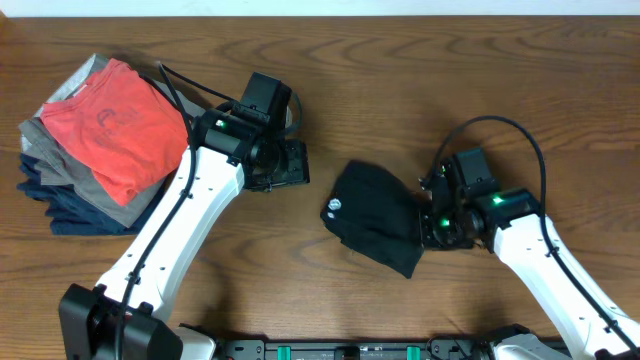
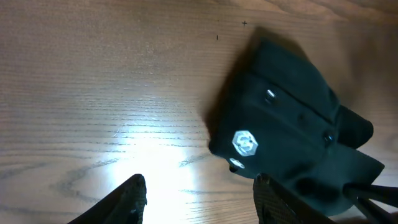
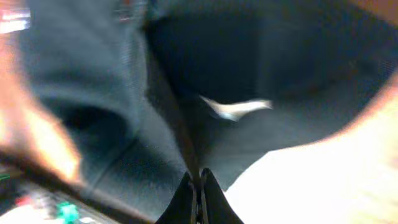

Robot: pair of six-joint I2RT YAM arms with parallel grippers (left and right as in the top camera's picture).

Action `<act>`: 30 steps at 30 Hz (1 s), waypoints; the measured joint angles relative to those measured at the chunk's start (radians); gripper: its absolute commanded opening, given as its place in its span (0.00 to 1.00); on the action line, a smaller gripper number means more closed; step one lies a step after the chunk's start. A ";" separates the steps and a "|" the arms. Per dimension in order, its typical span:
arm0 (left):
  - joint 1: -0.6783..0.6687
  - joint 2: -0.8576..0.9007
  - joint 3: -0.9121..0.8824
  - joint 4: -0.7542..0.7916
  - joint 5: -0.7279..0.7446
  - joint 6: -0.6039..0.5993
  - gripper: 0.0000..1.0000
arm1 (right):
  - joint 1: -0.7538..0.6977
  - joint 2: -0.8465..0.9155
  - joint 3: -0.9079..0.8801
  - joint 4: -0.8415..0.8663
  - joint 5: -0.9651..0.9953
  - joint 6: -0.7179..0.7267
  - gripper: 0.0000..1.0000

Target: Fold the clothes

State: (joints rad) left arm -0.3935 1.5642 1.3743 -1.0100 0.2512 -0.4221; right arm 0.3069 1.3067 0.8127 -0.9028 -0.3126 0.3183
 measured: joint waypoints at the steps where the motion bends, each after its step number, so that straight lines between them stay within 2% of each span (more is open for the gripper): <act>1: 0.000 0.000 0.000 0.000 0.000 0.000 0.57 | 0.000 0.000 -0.005 -0.008 0.024 -0.001 0.01; 10: -0.023 0.000 0.000 0.034 0.003 0.000 0.57 | 0.000 0.001 -0.123 0.014 0.203 0.011 0.02; 14: -0.080 0.000 0.000 0.094 0.012 0.000 0.57 | 0.000 0.001 -0.128 0.029 0.242 0.026 0.02; 20: -0.175 0.012 0.000 0.147 0.016 0.000 0.57 | -0.018 0.001 -0.128 0.019 0.287 0.121 0.01; 30: -0.314 0.185 -0.007 0.182 0.046 0.000 0.57 | -0.031 0.001 -0.128 0.029 0.306 0.179 0.01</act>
State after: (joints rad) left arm -0.7071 1.7489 1.3674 -0.8284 0.2970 -0.4221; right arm 0.2760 1.3079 0.6846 -0.8734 -0.0063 0.4976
